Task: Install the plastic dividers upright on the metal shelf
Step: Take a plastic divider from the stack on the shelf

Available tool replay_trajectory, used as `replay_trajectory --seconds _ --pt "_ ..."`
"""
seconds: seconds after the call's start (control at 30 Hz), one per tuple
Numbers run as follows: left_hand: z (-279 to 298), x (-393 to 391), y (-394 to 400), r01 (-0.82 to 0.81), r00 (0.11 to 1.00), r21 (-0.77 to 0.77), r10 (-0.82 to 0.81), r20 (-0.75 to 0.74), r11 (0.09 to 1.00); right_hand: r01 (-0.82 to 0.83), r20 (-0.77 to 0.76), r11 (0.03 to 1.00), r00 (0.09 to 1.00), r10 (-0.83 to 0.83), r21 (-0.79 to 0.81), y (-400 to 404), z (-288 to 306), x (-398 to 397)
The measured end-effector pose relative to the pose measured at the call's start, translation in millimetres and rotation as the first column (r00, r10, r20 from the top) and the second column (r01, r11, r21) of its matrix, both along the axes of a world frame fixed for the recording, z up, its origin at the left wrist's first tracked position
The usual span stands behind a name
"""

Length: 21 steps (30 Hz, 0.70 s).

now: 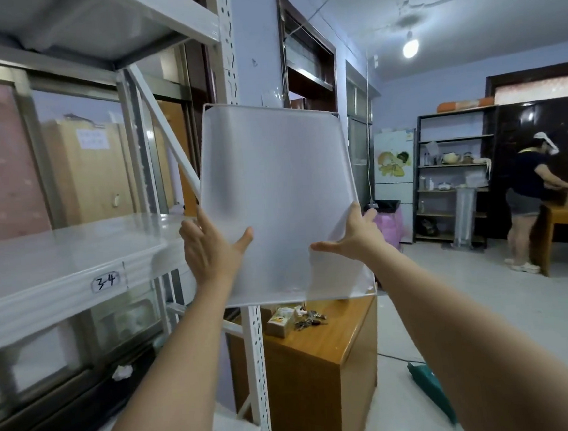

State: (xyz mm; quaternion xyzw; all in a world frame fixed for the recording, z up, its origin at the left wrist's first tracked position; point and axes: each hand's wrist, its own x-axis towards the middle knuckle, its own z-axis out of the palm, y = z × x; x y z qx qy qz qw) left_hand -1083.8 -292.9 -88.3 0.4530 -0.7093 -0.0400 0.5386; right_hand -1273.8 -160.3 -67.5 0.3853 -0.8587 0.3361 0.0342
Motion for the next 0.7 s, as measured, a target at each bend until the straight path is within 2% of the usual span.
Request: replay_trajectory --seconds 0.17,0.23,0.3,0.37,0.7 --pt "9.1 -1.9 -17.1 -0.094 0.995 -0.032 0.094 0.013 0.995 -0.091 0.004 0.994 0.996 0.092 -0.055 -37.0 0.5 -18.0" --pt "11.4 -9.4 -22.4 -0.193 0.981 -0.059 0.191 -0.037 0.979 -0.192 -0.051 0.979 0.981 0.188 -0.071 -56.3 7.3 -29.3" --pt "16.3 -1.7 -27.8 -0.201 0.979 -0.056 0.198 -0.05 0.978 -0.182 -0.101 0.98 0.98 0.173 -0.078 -66.6 9.6 -28.4" --pt "18.4 -3.7 -31.2 -0.252 0.967 -0.035 0.249 -0.058 0.967 -0.245 -0.116 0.965 0.965 0.235 -0.091 -78.0 16.2 -33.6" --pt "39.3 28.3 -14.1 -0.489 0.87 -0.064 0.481 -0.111 0.87 -0.565 -0.234 0.789 0.823 0.518 -0.24 -140.4 27.2 -26.2"
